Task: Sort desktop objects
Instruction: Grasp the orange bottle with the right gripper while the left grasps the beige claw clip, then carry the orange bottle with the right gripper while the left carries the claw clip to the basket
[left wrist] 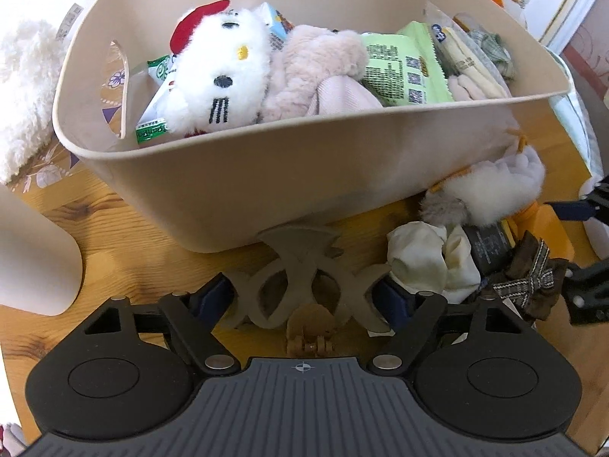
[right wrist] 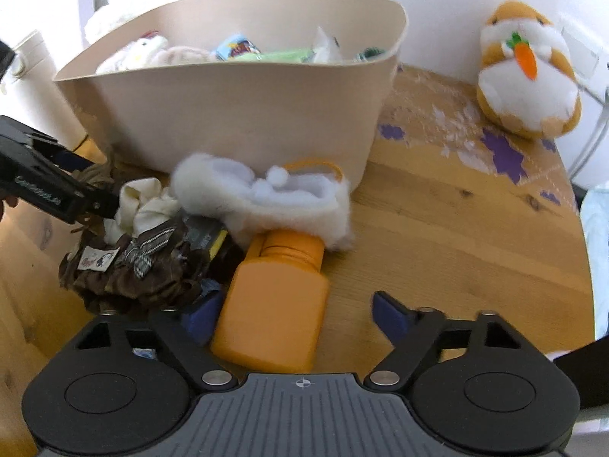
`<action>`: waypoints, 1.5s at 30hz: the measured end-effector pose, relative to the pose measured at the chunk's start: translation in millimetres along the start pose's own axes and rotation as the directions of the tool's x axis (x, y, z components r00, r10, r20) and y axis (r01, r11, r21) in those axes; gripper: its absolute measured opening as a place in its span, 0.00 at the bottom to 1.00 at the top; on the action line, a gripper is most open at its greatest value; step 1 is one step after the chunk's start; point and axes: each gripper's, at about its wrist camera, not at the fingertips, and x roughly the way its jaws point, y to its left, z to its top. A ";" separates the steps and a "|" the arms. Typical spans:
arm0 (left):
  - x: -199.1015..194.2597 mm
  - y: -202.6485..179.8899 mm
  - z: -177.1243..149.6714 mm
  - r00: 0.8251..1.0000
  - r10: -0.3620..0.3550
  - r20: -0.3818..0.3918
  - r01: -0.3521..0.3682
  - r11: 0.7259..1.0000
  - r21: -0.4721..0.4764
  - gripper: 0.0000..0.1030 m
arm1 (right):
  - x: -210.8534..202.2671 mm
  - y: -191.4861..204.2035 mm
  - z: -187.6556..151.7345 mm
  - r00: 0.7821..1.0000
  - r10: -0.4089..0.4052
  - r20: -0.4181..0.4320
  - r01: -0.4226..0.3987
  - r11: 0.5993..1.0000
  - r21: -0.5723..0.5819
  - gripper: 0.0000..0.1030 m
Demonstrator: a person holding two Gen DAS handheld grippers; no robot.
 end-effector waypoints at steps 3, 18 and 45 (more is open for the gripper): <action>-0.9 -0.6 -2.2 1.000 -0.007 -0.001 0.007 1.000 0.010 0.77 | 2.8 -0.1 -2.7 1.000 0.000 -0.018 0.000 1.000 -0.012 0.60; -23.9 3.9 -9.3 0.999 -0.042 0.026 0.043 0.999 -0.017 0.74 | -12.6 -13.6 -26.0 0.999 0.031 -0.009 -0.030 0.997 0.075 0.48; -100.6 19.1 -11.8 0.984 -0.079 0.160 0.089 0.995 -0.051 0.74 | -82.8 -13.9 -4.8 0.981 0.023 0.192 -0.044 0.993 0.109 0.48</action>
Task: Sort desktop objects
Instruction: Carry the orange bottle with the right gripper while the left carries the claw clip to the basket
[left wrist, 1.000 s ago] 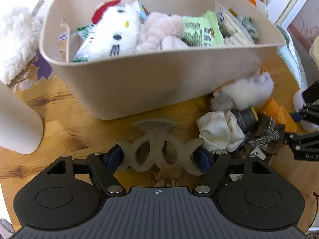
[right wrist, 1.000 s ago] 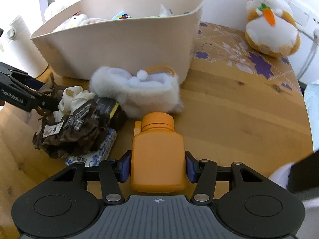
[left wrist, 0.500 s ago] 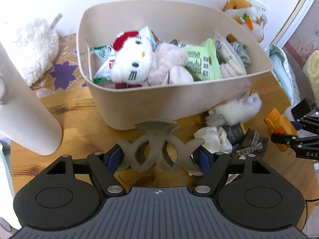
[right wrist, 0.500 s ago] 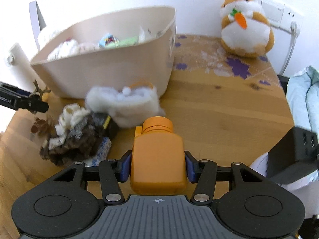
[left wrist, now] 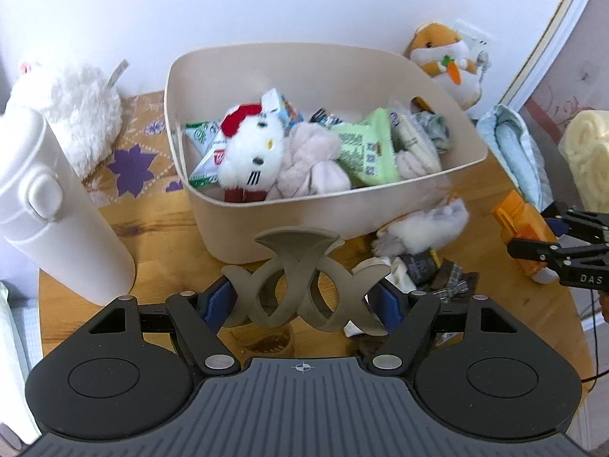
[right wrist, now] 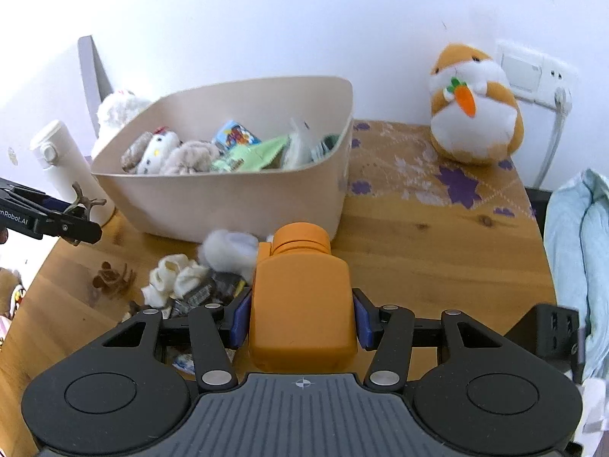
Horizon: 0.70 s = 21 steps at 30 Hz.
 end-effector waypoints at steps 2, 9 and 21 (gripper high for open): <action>-7.1 -2.6 2.0 1.000 -0.018 0.015 0.018 1.000 0.001 0.74 | -4.8 1.5 3.7 1.000 0.007 0.014 -0.007 1.000 -0.008 0.48; -27.2 -12.0 17.8 0.996 -0.048 0.079 0.046 0.998 0.031 0.74 | -20.3 5.9 22.5 0.997 0.023 0.074 -0.020 0.999 -0.034 0.48; -43.1 -22.3 65.7 0.985 -0.012 0.170 -0.004 0.996 0.094 0.74 | -30.7 9.4 78.4 0.982 0.046 0.183 -0.032 0.997 -0.075 0.48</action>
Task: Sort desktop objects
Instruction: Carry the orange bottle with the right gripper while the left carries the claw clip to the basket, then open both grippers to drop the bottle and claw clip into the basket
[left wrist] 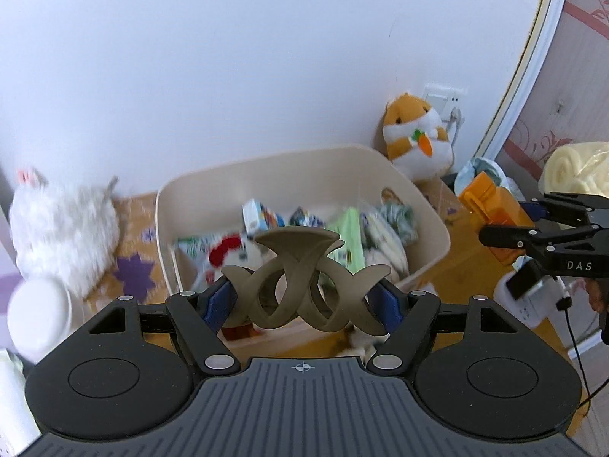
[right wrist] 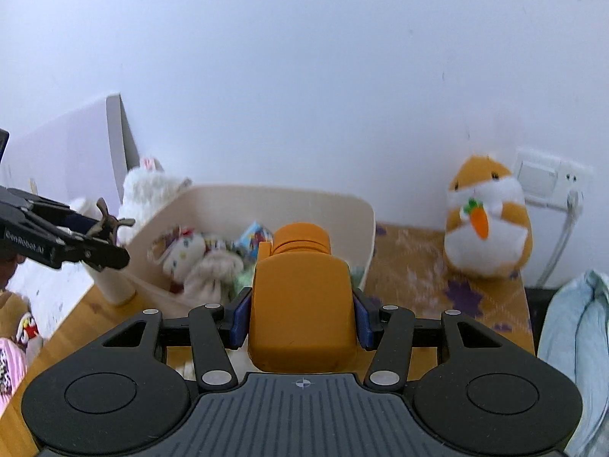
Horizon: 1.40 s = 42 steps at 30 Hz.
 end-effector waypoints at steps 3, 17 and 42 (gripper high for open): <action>3.3 -1.2 13.9 1.000 0.013 0.021 -0.013 1.000 0.003 0.74 | 4.8 -1.3 12.3 1.000 0.001 0.020 -0.001 1.000 -0.011 0.48; 64.9 -11.3 45.3 0.991 0.130 0.009 -0.129 0.989 -0.071 0.74 | 79.0 -7.1 46.9 0.999 0.000 -0.036 0.003 0.997 0.073 0.48; 87.3 -18.2 18.8 0.938 0.326 -0.114 -0.324 0.945 0.038 0.77 | 120.7 14.2 20.9 0.982 -0.065 -0.177 0.054 0.996 -0.067 0.84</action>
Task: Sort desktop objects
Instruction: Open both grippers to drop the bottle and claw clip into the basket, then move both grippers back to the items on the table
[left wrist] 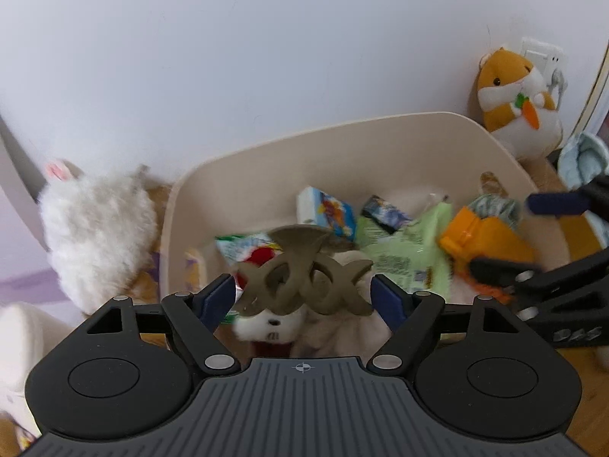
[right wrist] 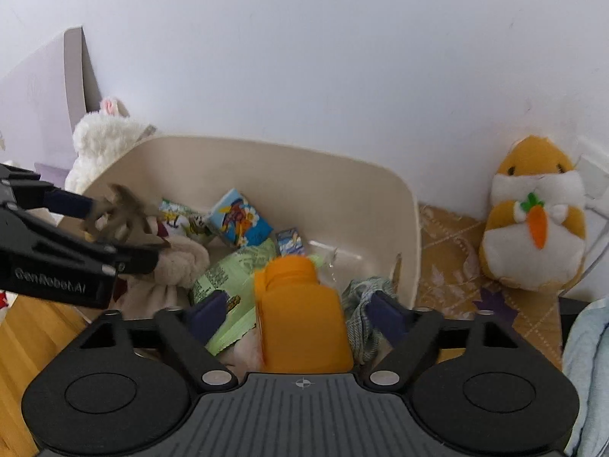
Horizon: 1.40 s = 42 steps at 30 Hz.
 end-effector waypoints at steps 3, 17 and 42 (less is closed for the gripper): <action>-10.7 5.7 -4.0 1.000 -0.020 0.010 0.020 1.000 0.020 0.77 | -11.7 0.9 -3.3 1.000 0.003 0.028 -0.003 1.000 0.008 0.88; -57.7 27.4 -20.1 0.995 -0.049 0.088 0.047 0.999 0.021 0.78 | -64.6 12.3 -31.9 0.992 -0.022 0.121 0.022 1.000 0.002 0.96; -32.8 43.2 -138.7 0.971 -0.146 -0.187 0.181 0.966 0.185 0.78 | -69.0 68.3 -153.6 1.000 0.027 0.006 -0.026 0.874 0.484 0.98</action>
